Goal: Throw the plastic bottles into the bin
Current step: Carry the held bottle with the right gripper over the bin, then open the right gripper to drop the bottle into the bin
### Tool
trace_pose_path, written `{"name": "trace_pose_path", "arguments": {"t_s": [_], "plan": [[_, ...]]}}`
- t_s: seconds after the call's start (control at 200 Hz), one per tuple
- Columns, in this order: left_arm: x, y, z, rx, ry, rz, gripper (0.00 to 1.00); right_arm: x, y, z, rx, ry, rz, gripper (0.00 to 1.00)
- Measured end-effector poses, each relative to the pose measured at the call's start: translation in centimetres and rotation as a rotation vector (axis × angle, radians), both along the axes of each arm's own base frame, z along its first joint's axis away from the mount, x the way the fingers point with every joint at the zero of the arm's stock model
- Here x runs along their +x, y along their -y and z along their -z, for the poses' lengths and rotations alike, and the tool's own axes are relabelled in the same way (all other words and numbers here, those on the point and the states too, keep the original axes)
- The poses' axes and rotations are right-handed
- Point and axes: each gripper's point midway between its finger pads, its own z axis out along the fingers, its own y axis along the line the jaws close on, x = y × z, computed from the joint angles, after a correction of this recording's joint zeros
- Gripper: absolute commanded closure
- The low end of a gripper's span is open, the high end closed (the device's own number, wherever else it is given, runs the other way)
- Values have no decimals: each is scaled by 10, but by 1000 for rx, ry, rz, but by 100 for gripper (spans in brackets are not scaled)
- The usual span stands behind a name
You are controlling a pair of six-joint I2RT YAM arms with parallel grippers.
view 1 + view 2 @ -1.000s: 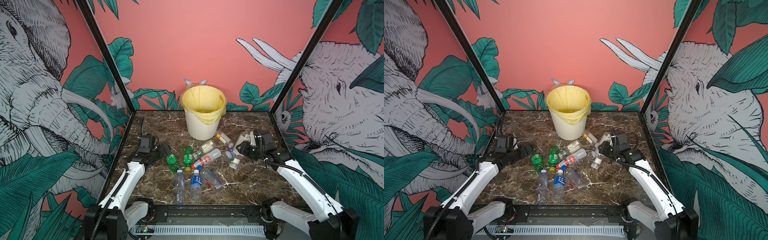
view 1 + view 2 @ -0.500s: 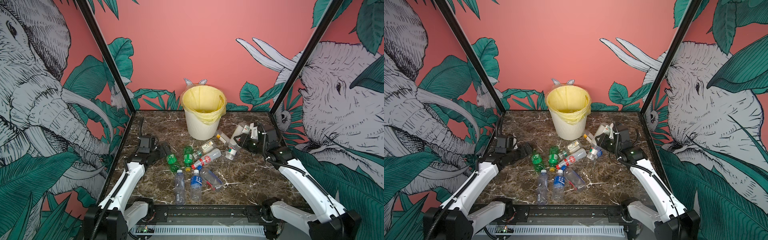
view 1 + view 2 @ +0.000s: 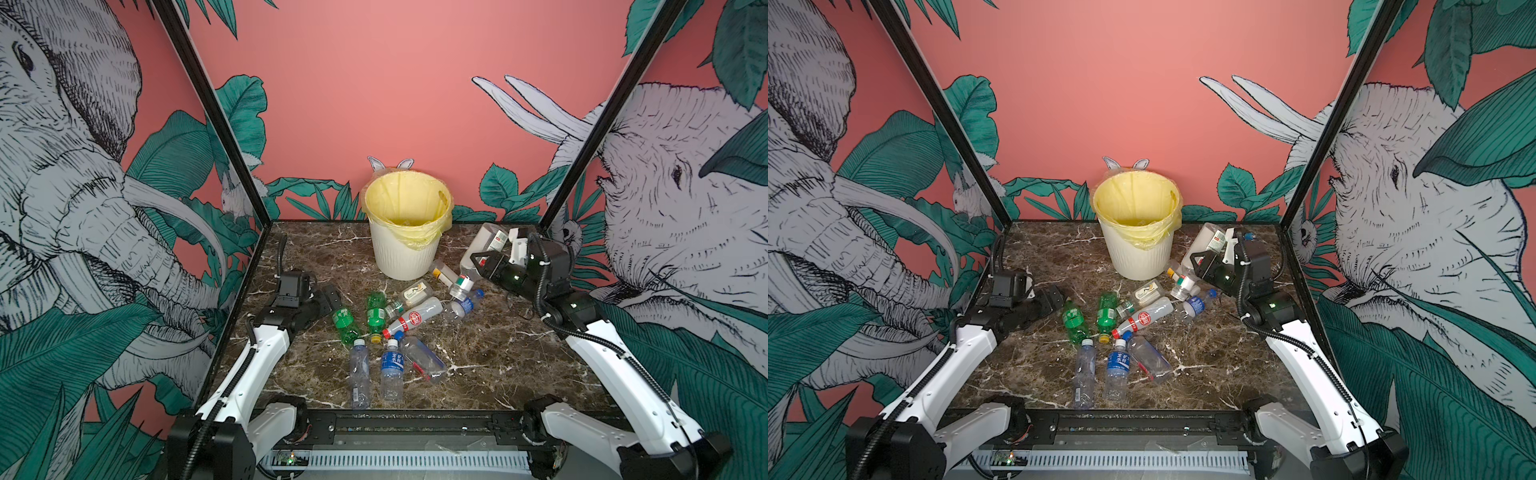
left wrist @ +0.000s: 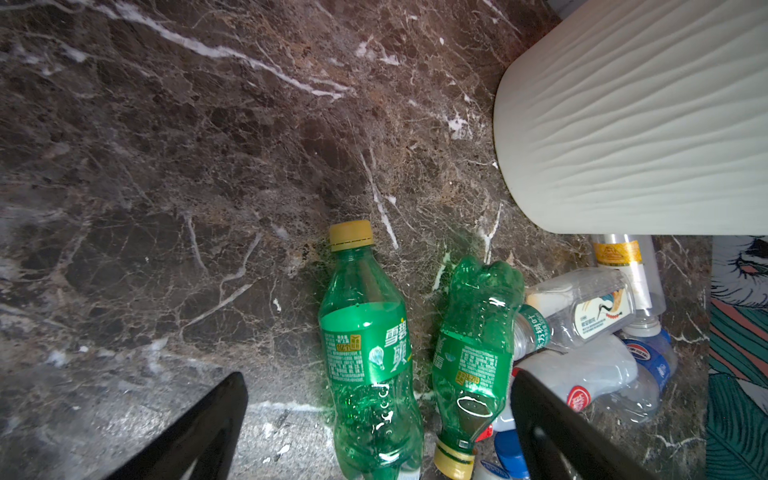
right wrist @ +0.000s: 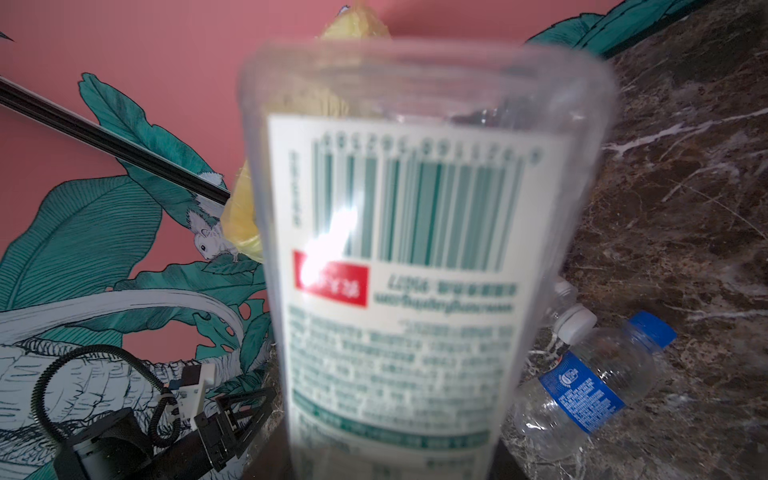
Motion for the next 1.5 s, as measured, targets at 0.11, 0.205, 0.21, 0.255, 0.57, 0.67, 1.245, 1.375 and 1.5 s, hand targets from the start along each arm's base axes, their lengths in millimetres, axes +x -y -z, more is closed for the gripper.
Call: {"name": "trace_pose_path", "arguments": {"t_s": [0.11, 0.205, 0.21, 0.255, 0.57, 0.67, 1.245, 1.375, 1.5], "plan": [[0, 0, 0, 0, 0, 0, 1, 4, -2, -15, 25, 47, 1, 55], [0, 0, 0, 0, 0, 0, 1, 8, -4, -24, 48, 72, 1, 55], [0, 0, 0, 0, 0, 1, 1, 8, -4, -24, 49, 73, 1, 55], [0, 0, 0, 1, 0, 1, 1, 11, -6, -28, 61, 84, -3, 55], [0, -1, 0, 4, 0, -2, 1, 22, -16, -49, 110, 157, -32, 53], [0, -1, 1, 4, -1, -2, 1, 17, -14, -50, 115, 180, -33, 52], [-4, -1, 9, 12, -20, 4, 1, 55, -35, -108, 151, 289, -59, 53], [-7, -1, 10, 7, -20, 3, 1, 100, -67, -147, 158, 358, -88, 33], [-9, -1, 7, -2, -5, -1, 1, 146, -103, -157, 138, 369, -128, 1]]}}
